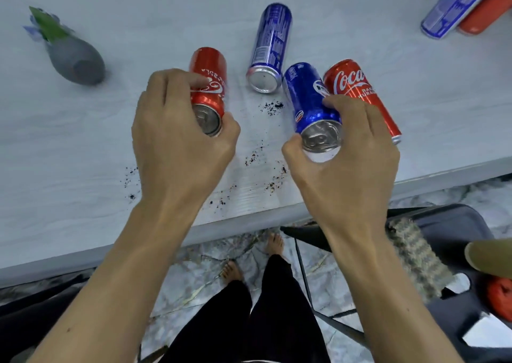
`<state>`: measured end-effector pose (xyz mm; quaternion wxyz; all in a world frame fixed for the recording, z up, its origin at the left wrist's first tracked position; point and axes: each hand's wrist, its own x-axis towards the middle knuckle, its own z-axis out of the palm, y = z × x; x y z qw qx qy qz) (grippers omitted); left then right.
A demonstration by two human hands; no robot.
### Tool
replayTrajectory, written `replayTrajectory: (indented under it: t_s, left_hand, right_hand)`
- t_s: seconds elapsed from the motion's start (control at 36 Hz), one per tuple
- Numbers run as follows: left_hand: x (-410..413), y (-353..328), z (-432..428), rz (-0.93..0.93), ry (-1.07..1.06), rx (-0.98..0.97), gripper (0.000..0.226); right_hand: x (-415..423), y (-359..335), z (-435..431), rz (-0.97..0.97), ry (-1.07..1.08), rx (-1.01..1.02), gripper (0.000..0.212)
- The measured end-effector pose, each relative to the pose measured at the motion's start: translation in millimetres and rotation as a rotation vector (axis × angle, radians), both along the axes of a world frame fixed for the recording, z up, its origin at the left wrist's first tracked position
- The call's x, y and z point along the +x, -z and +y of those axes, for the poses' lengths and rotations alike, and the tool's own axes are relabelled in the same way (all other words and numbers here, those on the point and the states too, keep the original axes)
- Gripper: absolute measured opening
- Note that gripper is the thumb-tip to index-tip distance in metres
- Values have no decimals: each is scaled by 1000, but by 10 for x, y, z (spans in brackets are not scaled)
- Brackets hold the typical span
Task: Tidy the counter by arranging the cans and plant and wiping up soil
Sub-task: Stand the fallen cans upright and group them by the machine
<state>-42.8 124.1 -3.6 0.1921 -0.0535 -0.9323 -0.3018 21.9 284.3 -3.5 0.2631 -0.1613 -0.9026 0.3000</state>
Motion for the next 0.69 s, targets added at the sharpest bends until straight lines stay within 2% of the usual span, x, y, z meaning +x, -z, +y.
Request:
replayTrajectory:
  t_s: [0.11, 0.19, 0.33, 0.44, 0.47, 0.64, 0.69]
  left_hand:
    - [-49, -243, -102, 13, 55, -56, 45]
    - [-115, -459, -162, 7, 131, -98, 40]
    - [-334, -813, -205, -121, 257, -257, 45]
    - [-588, -1085, -173, -290, 359, -420, 39]
    - [-645, -1153, -159, -336, 388, -463, 37]
    - [-838, -1510, 15, -491, 576, -674, 35]
    - [-869, -1627, 99, -514, 623, -708, 36]
  right_hand:
    - [-70, -260, 109, -20, -34, 40, 43]
    - [-147, -484, 204, -109, -88, 79, 36]
    - [-326, -878, 353, -225, -165, 93, 38]
    - [-504, -1140, 414, -395, -262, 157, 63]
    - [-540, -1202, 427, -429, -292, 155, 64]
    - [-676, -1464, 497, -486, -414, 205, 30]
    - [-714, -1533, 522, -471, -433, 239, 28]
